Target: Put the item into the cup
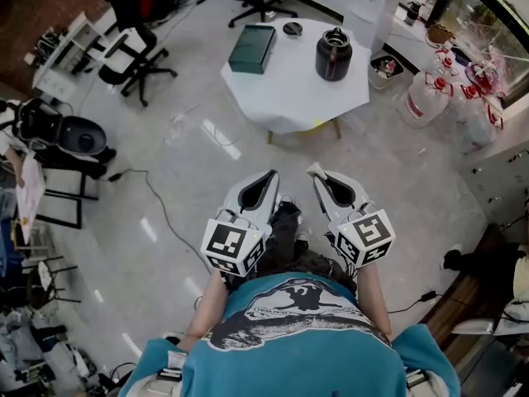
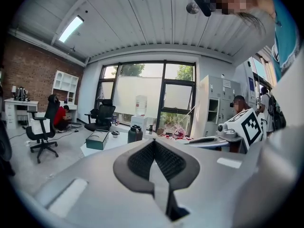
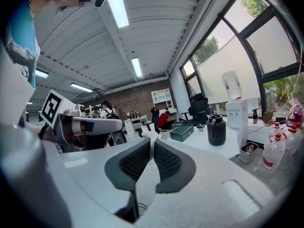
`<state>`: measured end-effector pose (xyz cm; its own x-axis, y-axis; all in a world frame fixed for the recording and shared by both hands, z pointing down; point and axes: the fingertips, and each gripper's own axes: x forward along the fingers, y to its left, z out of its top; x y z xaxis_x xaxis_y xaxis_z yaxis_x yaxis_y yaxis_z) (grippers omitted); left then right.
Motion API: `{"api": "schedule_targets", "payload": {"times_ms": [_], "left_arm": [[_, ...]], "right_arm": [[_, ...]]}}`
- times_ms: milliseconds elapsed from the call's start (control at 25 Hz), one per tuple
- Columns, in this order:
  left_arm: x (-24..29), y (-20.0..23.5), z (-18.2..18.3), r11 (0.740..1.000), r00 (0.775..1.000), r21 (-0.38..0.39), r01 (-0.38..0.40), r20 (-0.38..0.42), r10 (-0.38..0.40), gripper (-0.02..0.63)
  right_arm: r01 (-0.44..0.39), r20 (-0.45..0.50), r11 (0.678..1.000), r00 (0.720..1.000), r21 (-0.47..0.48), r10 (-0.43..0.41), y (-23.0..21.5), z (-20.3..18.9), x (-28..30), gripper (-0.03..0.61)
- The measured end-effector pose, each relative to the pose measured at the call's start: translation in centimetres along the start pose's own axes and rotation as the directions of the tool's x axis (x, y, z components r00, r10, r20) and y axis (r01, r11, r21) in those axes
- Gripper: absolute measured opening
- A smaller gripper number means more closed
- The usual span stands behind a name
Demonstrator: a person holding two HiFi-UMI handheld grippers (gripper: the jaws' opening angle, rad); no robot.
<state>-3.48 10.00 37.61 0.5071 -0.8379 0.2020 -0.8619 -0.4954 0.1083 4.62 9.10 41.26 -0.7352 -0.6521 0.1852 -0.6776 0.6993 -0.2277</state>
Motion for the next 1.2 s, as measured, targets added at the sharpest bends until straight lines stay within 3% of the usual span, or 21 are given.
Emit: {"api": "schedule_targets", "payload": {"times_ms": [400,1200], "left_arm": [[5.0,3.0,0.3,0.999,0.999,0.016,0.033,-0.016,-0.032,0.018],[21.3,12.8,6.2,0.978,0.979,0.044,0.202,-0.019,-0.202,0.018]], "right_arm": [[0.039,-0.015,0.999,0.999,0.015,-0.039,-3.7,0.3,3.4,0.026],[0.166,-0.057,0.986,0.984,-0.010,-0.167,-16.3,7.2,16.3,0.026]]}}
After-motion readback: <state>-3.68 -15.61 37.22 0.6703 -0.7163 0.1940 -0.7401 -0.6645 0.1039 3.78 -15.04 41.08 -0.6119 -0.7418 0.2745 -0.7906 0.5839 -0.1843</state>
